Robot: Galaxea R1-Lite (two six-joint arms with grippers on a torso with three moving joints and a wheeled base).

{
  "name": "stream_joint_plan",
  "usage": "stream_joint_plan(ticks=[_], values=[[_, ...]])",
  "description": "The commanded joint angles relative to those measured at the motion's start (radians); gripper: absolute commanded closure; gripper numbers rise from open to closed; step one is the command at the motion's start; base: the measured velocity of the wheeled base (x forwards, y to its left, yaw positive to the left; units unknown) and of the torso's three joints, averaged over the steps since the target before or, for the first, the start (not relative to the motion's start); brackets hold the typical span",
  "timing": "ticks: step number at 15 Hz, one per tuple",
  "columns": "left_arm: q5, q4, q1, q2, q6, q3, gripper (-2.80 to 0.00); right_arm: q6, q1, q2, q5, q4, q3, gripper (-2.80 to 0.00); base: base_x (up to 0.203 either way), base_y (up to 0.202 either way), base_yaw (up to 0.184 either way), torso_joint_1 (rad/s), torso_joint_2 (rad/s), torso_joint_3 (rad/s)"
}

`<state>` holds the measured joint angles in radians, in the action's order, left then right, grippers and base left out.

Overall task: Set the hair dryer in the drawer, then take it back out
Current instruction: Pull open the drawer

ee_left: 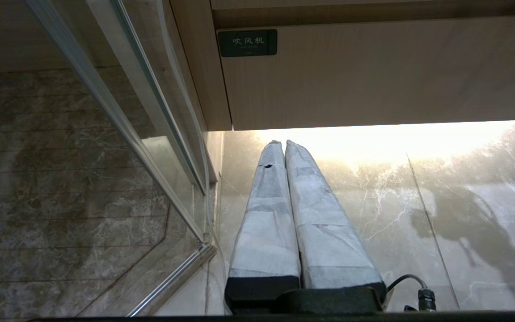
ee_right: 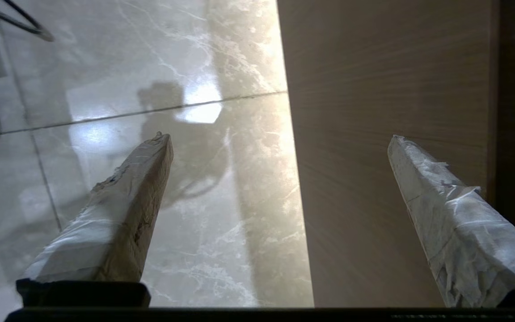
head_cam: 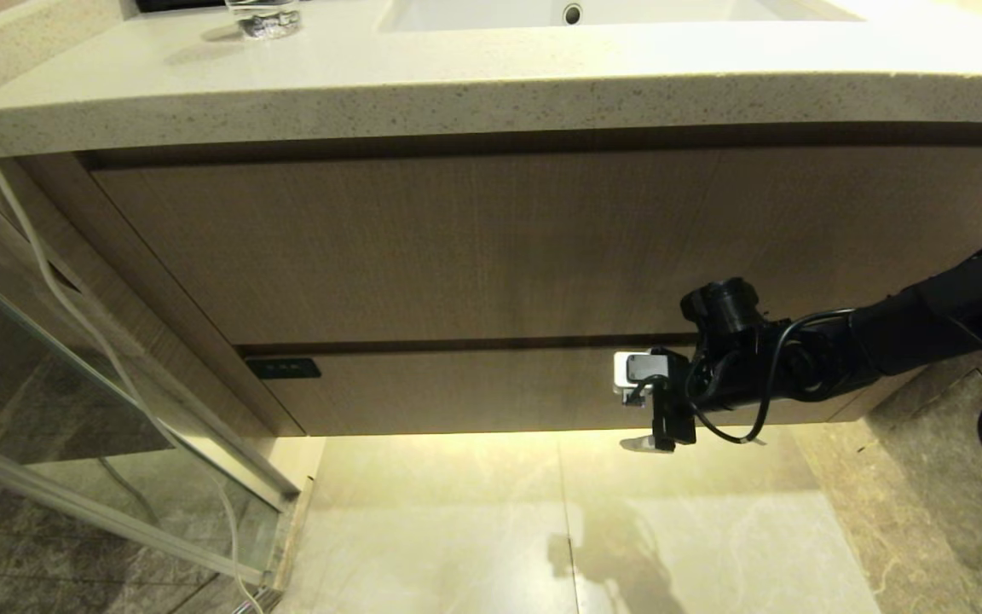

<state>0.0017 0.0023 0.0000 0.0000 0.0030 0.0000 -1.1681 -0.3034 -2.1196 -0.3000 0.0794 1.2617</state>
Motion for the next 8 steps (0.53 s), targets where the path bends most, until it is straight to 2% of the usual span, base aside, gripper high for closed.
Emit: stream_joint_plan(ticks=[1, 5, 7, 8], values=[[0.0, 0.001, 0.0, 0.0, 0.0, 0.0, 0.0, -0.009, -0.001, 0.094, -0.001, 0.009, -0.085, -2.8, 0.0, 0.0, 0.0, 0.0, 0.0, 0.0], [0.001, 0.001, 0.0, 0.0, 0.0, 0.0, 0.0, -0.007, -0.036, 0.161, 0.007, 0.029, -0.177, -2.8, 0.0, 0.0, 0.0, 0.0, 0.0, 0.0], [0.0, 0.001, 0.0, 0.0, 0.0, 0.0, 0.0, -0.006, -0.058, 0.173, 0.038, 0.132, -0.223, -2.8, 0.0, 0.0, 0.0, 0.0, 0.0, 0.0], [0.001, 0.001, 0.0, 0.0, 0.0, 0.0, 0.0, -0.007, -0.075, 0.174, 0.084, 0.224, -0.25, -2.8, 0.0, 0.0, 0.0, 0.0, 0.0, 0.0]])
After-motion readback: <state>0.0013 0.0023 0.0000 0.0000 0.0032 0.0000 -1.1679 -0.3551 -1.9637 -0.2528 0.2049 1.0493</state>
